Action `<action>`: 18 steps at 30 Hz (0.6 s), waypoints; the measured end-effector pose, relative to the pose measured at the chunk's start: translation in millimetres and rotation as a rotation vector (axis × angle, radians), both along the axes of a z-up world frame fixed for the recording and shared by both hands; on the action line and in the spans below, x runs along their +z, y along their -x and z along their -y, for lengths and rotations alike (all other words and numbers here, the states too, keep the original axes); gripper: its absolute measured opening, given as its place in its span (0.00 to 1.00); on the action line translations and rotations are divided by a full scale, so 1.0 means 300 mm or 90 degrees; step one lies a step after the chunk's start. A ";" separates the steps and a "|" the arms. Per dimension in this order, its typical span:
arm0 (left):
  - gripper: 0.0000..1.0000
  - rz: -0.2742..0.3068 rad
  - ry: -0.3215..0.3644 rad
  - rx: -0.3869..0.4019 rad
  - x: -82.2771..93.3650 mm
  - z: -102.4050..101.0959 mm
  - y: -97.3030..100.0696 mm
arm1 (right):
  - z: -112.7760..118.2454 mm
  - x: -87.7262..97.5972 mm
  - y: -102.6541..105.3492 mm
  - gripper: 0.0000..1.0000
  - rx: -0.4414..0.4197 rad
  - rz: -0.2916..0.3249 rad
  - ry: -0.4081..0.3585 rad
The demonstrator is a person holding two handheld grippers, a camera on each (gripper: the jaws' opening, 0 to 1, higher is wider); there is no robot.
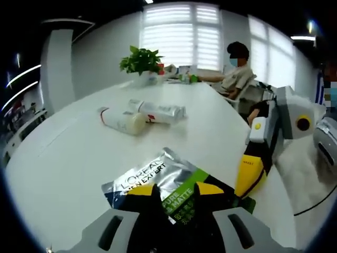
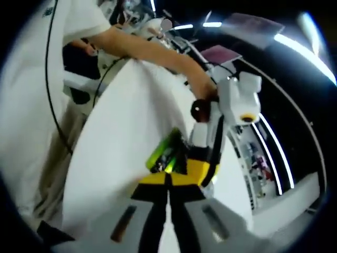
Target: Arrange the skincare products in the storage area until every visible bottle or jar stands upright without overlapping.
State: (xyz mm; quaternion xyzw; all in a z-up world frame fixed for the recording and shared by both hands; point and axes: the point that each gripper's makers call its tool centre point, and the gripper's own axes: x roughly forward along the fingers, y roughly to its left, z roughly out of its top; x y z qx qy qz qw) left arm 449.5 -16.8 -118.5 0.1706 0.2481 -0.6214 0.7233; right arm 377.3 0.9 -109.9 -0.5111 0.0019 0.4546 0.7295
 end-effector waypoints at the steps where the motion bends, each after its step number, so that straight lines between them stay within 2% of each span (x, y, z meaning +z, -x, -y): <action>1: 0.28 -0.001 -0.004 0.003 0.000 -0.007 0.004 | 0.001 0.000 0.001 0.00 0.000 -0.004 -0.002; 9: 0.27 -0.012 -0.026 0.018 -0.001 -0.056 0.034 | 0.025 0.000 0.017 0.00 -0.001 -0.036 -0.007; 15: 0.27 -0.026 -0.027 0.025 -0.002 -0.070 0.059 | 0.062 -0.002 0.028 0.00 0.007 -0.071 -0.020; 18: 0.26 -0.021 -0.038 0.041 -0.006 -0.070 0.084 | 0.081 -0.003 0.032 0.00 0.010 -0.087 -0.027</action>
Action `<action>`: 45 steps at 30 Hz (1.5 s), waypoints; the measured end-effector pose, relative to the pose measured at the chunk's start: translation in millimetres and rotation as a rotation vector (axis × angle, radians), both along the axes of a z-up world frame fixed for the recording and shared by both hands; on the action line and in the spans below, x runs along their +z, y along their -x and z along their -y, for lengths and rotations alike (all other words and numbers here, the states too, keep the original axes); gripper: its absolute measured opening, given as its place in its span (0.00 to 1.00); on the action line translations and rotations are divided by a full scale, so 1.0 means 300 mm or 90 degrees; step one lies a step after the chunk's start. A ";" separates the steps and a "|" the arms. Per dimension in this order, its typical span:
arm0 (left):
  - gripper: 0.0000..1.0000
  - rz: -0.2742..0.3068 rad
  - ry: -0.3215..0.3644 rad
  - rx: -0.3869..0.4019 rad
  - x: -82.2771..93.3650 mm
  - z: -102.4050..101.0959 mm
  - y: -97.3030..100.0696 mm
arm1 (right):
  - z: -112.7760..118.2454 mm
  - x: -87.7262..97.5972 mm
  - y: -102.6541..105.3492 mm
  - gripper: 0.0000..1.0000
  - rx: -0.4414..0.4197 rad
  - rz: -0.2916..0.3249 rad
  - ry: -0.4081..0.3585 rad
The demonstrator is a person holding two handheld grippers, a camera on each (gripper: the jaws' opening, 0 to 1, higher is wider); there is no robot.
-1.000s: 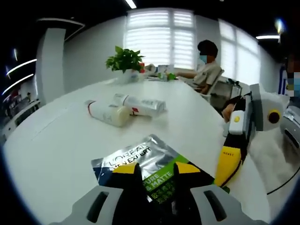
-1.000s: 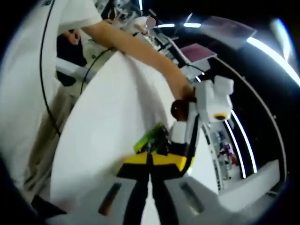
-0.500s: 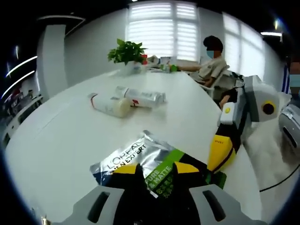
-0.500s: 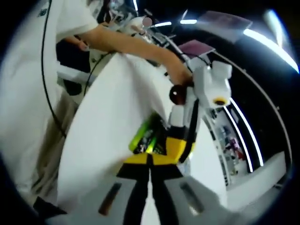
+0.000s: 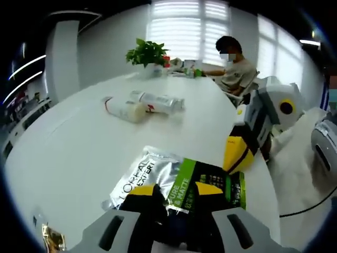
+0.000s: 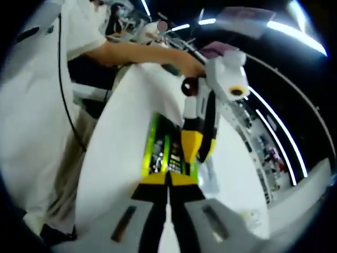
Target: Arrange the skincare products in the storage area until every visible bottle or jar stands upright without overlapping.
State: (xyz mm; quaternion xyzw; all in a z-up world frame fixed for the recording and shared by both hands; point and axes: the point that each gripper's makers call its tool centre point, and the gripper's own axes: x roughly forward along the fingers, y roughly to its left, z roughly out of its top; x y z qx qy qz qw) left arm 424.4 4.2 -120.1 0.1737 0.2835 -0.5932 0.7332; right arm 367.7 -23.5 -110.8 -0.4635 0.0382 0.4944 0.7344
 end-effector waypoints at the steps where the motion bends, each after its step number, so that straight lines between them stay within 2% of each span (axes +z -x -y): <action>1: 0.26 0.005 -0.004 0.006 -0.001 0.000 0.007 | 0.007 -0.002 0.005 0.00 0.002 -0.006 0.000; 6: 0.22 0.031 -0.009 0.013 -0.005 0.020 0.051 | 0.027 -0.007 0.029 0.00 0.010 -0.019 0.009; 10: 0.13 0.076 -0.011 0.013 -0.004 0.038 0.079 | 0.053 -0.012 0.027 0.00 0.005 -0.022 0.014; 12: 0.08 0.117 -0.002 -0.007 -0.004 0.053 0.094 | 0.067 -0.013 0.033 0.00 0.018 0.007 0.046; 14: 0.03 0.139 0.009 -0.012 -0.006 0.058 0.106 | 0.072 -0.015 0.049 0.00 0.028 0.017 0.060; 17: 0.01 0.147 0.027 -0.005 -0.009 0.061 0.113 | 0.069 -0.015 0.053 0.00 0.034 0.017 0.062; 19: 0.01 0.141 0.043 0.017 -0.006 0.058 0.110 | 0.068 -0.014 0.052 0.00 0.032 0.015 0.060; 21: 0.01 0.156 0.052 0.022 -0.005 0.057 0.108 | 0.066 -0.014 0.052 0.00 0.029 0.012 0.056; 26: 0.00 0.192 0.054 0.044 0.000 0.053 0.125 | 0.061 -0.010 0.060 0.00 0.017 -0.030 0.028; 34: 0.00 0.185 0.062 0.046 0.004 0.055 0.140 | 0.047 -0.009 0.089 0.00 0.028 -0.047 0.030; 37: 0.00 0.195 0.059 0.049 0.005 0.055 0.141 | 0.044 -0.002 0.088 0.00 0.039 -0.030 0.034; 38: 0.00 0.202 0.054 0.049 0.006 0.057 0.143 | 0.037 0.024 0.070 0.00 0.039 0.001 0.018; 41: 0.00 0.207 0.041 0.063 0.006 0.060 0.145 | 0.059 0.041 0.019 0.00 -0.002 0.033 0.022; 45: 0.00 0.215 0.029 0.062 0.006 0.071 0.169 | 0.050 0.038 -0.002 0.00 -0.004 0.038 0.013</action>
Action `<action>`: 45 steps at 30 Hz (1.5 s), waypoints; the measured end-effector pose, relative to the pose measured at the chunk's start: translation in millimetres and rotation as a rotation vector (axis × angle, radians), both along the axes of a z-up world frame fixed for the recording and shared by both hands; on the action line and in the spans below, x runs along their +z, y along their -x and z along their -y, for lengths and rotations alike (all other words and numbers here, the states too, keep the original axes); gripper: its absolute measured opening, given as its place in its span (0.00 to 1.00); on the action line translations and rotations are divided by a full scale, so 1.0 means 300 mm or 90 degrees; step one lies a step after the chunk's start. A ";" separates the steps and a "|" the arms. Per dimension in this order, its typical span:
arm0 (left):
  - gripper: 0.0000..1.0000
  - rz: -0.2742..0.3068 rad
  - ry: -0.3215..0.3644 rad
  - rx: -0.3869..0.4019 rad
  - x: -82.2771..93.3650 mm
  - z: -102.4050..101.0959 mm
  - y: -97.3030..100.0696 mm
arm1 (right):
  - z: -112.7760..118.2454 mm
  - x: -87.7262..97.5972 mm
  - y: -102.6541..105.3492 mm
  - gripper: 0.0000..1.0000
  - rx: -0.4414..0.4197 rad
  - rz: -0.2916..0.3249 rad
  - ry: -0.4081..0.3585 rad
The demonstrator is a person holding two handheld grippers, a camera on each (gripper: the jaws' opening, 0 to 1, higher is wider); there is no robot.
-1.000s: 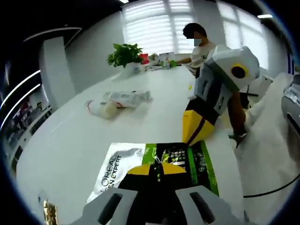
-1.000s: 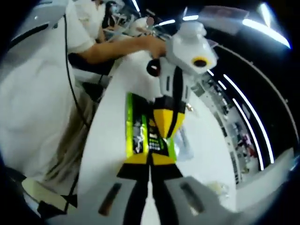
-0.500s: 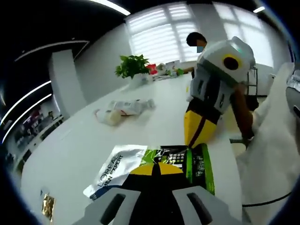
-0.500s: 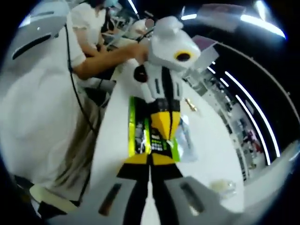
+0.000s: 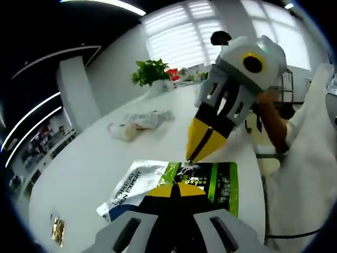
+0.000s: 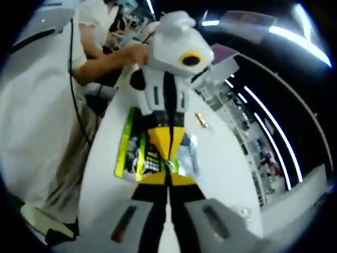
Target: Arrange the skincare products in the storage area until every visible bottle or jar stands upright without overlapping.
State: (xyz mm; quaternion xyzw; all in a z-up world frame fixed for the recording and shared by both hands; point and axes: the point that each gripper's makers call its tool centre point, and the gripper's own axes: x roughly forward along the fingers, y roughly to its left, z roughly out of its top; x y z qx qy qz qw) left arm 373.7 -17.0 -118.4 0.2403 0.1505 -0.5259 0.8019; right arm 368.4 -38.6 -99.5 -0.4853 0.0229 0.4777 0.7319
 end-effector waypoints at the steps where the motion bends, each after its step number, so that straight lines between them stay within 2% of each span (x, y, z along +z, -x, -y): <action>1: 0.00 0.001 0.001 -0.005 0.000 0.006 0.008 | -0.003 0.000 -0.006 0.00 -0.003 0.000 -0.004; 5: 0.00 -0.010 0.010 -0.020 -0.001 0.029 0.032 | -0.010 0.009 -0.033 0.00 -0.014 0.005 -0.029; 9: 0.00 -0.014 0.008 -0.011 -0.003 0.036 0.038 | -0.013 0.003 -0.063 0.00 -0.027 0.004 -0.045; 16: 0.00 -0.002 0.003 -0.001 -0.009 0.048 0.040 | -0.025 -0.033 -0.090 0.00 -0.034 -0.011 -0.053; 18: 0.00 0.012 -0.007 0.009 -0.010 0.053 0.040 | -0.026 -0.037 -0.102 0.00 -0.028 0.015 -0.039; 20: 0.00 0.031 -0.016 0.008 -0.013 0.065 0.040 | -0.026 -0.038 -0.108 0.00 -0.031 0.011 -0.045; 29: 0.01 0.034 -0.010 -0.005 -0.013 0.059 0.030 | -0.034 -0.043 -0.133 0.00 -0.055 -0.001 -0.073; 32: 0.01 0.094 -0.035 -0.067 -0.005 0.049 0.040 | -0.035 -0.045 -0.141 0.00 -0.059 0.002 -0.074; 33: 0.01 0.101 -0.035 -0.073 -0.005 0.045 0.040 | -0.037 -0.045 -0.141 0.00 -0.061 0.006 -0.071; 34: 0.00 0.090 -0.031 -0.067 -0.005 0.038 0.036 | -0.038 -0.045 -0.142 0.00 -0.061 0.012 -0.066; 35: 0.00 0.060 -0.016 -0.056 -0.008 0.036 0.035 | -0.040 -0.044 -0.143 0.00 -0.061 0.014 -0.064; 36: 0.00 0.041 -0.012 -0.051 -0.009 0.029 0.028 | -0.041 -0.044 -0.145 0.00 -0.064 0.015 -0.063; 38: 0.01 0.040 -0.011 -0.044 0.000 0.006 0.006 | -0.040 -0.042 -0.147 0.00 -0.068 0.017 -0.061; 39: 0.01 0.043 -0.011 -0.041 0.003 -0.005 -0.001 | -0.040 -0.042 -0.147 0.00 -0.065 0.019 -0.058; 41: 0.01 0.083 -0.016 -0.022 0.017 -0.030 -0.042 | -0.042 -0.040 -0.145 0.00 -0.057 0.028 -0.052; 42: 0.01 0.089 -0.014 -0.016 0.014 -0.043 -0.065 | -0.048 -0.037 -0.141 0.00 -0.036 0.046 -0.037; 43: 0.01 0.086 -0.013 -0.007 0.010 -0.053 -0.083 | -0.049 -0.037 -0.138 0.00 -0.029 0.056 -0.030; 45: 0.01 0.080 -0.009 0.011 0.011 -0.068 -0.111 | -0.048 -0.036 -0.140 0.00 -0.039 0.050 -0.035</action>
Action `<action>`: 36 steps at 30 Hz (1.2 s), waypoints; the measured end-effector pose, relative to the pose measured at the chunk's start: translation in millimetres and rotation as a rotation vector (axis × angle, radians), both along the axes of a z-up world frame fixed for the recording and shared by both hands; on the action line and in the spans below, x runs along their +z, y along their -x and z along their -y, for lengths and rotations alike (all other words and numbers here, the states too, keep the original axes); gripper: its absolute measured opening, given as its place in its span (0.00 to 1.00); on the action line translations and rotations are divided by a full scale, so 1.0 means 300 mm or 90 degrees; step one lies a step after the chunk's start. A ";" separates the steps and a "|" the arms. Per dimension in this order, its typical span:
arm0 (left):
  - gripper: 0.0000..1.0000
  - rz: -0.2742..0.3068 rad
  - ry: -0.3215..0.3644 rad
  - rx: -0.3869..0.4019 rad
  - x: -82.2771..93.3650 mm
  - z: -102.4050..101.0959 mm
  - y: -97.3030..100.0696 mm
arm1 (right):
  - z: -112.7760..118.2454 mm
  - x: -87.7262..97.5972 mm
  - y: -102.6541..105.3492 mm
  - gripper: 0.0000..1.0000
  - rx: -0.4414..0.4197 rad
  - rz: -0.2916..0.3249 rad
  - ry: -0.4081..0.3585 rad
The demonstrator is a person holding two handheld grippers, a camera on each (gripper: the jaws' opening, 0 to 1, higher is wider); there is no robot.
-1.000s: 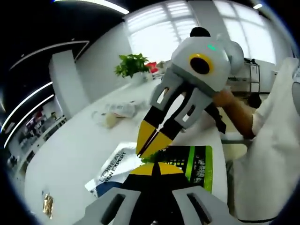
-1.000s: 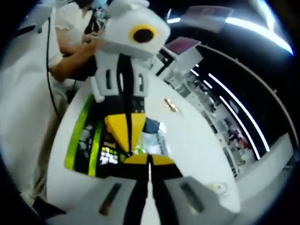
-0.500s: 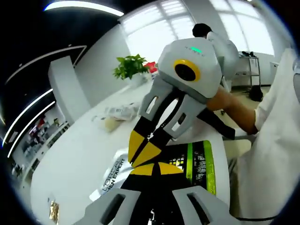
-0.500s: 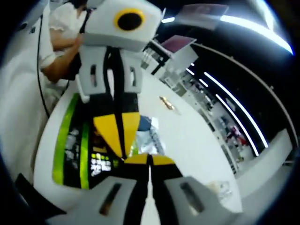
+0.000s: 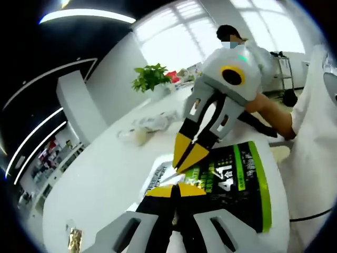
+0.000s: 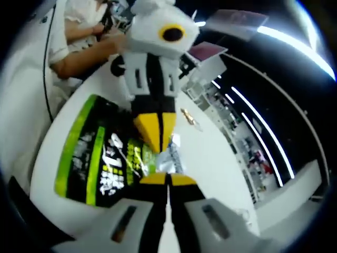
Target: Arrange the skincare products in the storage area until every visible bottle or jar stands upright without overlapping.
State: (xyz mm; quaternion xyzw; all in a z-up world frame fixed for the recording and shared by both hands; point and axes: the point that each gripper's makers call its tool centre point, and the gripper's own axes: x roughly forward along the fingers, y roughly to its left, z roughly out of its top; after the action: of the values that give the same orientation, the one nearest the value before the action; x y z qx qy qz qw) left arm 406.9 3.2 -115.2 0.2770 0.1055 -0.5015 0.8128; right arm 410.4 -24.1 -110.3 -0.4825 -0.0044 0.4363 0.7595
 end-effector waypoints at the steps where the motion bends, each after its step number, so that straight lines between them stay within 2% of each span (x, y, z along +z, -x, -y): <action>1: 0.01 0.000 0.000 0.009 0.000 -0.006 -0.011 | 0.000 0.001 -0.001 0.00 -0.002 -0.002 -0.002; 3: 0.01 0.004 0.003 0.019 0.000 -0.012 -0.028 | 0.001 0.003 -0.001 0.00 -0.004 -0.005 -0.006; 5: 0.01 -0.010 0.020 0.037 0.000 -0.010 -0.044 | 0.001 0.004 0.000 0.00 -0.004 -0.004 -0.006; 7: 0.01 -0.084 0.060 0.072 -0.007 0.002 -0.057 | 0.001 0.005 0.002 0.00 -0.002 0.001 -0.002; 8: 0.01 -0.095 0.071 0.076 -0.007 0.008 -0.064 | 0.000 0.006 0.002 0.00 -0.001 0.003 0.000; 12: 0.01 -0.079 0.075 0.091 -0.008 0.018 -0.074 | 0.002 0.008 0.002 0.00 -0.002 0.002 -0.003; 14: 0.01 -0.084 0.084 0.100 -0.007 0.019 -0.084 | 0.003 0.009 0.002 0.00 -0.003 0.000 -0.005; 19: 0.05 -0.182 0.140 0.155 -0.017 -0.004 -0.103 | 0.004 0.010 0.001 0.00 -0.004 -0.001 -0.007; 30: 0.04 -0.170 0.138 0.157 -0.020 -0.015 -0.115 | 0.003 0.008 0.000 0.00 0.001 -0.004 -0.011; 36: 0.04 -0.172 0.145 0.152 -0.022 -0.014 -0.116 | -0.007 0.004 -0.012 0.00 0.016 0.051 0.030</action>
State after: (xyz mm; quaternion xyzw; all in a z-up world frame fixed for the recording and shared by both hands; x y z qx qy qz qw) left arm 441.8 7.3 -121.8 0.0991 0.1880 -0.4432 0.8709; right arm 413.9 -22.0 -109.1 -0.5175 -0.0303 0.4259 0.7415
